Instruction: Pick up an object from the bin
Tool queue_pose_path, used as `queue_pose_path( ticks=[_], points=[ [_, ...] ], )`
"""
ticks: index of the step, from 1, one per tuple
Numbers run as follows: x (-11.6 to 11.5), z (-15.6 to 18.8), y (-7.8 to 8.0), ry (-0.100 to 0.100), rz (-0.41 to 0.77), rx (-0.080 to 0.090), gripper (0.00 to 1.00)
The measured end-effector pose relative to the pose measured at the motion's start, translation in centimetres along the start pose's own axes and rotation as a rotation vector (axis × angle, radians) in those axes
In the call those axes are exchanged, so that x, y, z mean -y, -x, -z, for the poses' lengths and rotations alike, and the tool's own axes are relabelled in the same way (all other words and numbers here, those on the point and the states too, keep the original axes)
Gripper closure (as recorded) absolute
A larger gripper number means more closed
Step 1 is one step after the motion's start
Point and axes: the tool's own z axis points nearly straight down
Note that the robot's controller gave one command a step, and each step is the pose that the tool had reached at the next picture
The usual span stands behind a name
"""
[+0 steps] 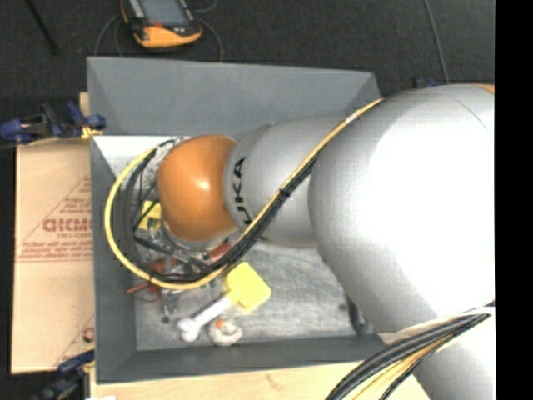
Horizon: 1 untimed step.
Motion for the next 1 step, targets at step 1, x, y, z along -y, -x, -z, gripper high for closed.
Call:
queue_pose_path(
  ticks=[1],
  points=[
    [0.01, 3.82, 0.01, 0.0, 0.015, -0.009, 1.0]
  ],
)
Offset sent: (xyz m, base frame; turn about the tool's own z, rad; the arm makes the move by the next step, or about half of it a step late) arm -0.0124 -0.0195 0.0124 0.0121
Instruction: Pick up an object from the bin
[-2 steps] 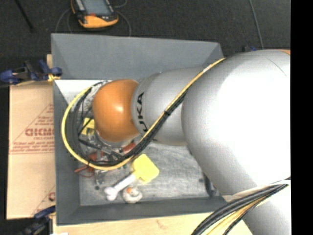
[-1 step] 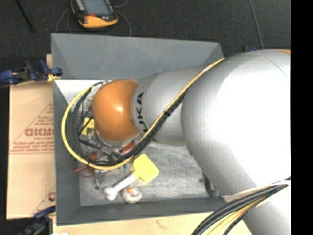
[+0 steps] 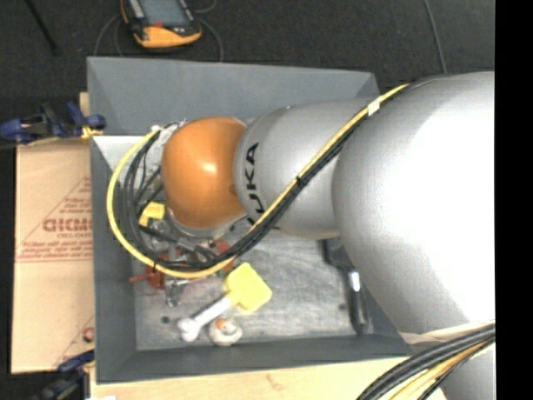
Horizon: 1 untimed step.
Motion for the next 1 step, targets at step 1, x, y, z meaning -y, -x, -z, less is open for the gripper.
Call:
queue_pose_path(
  ticks=[1],
  points=[
    [0.37, 2.97, -0.08, 0.002, -0.005, 0.014, 1.0]
  ],
)
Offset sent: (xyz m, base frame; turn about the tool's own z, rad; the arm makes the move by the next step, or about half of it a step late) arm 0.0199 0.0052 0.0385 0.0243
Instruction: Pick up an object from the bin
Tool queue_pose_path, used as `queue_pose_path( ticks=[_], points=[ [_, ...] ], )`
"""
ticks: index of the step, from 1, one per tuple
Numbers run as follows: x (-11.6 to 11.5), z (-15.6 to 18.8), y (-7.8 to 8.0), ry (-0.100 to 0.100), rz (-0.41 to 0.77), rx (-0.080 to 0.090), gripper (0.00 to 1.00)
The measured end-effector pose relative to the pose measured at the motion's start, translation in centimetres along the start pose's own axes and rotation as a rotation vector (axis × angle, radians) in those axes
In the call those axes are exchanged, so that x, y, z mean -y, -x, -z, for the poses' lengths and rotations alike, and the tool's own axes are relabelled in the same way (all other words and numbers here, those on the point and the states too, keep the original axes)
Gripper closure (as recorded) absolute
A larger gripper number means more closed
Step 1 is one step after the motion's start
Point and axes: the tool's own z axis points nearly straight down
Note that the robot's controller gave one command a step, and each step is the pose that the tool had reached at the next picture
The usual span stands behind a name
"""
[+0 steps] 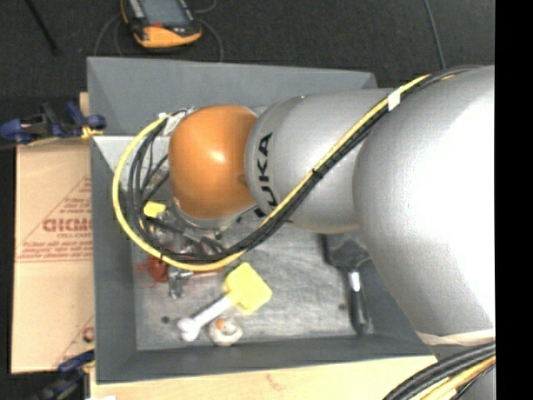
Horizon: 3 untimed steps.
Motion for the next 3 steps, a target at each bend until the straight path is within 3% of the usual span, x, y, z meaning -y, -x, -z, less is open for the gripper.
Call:
queue_pose_path(
  ticks=[1, 2, 3],
  points=[
    [-0.2, 0.1, 1.3, 0.0, -0.012, -0.009, 1.0],
    [2.8, -3.2, -1.2, 0.001, 0.05, 0.004, 1.0],
    [3.5, 9.9, -1.3, 0.001, 0.346, -0.005, 1.0]
  ],
)
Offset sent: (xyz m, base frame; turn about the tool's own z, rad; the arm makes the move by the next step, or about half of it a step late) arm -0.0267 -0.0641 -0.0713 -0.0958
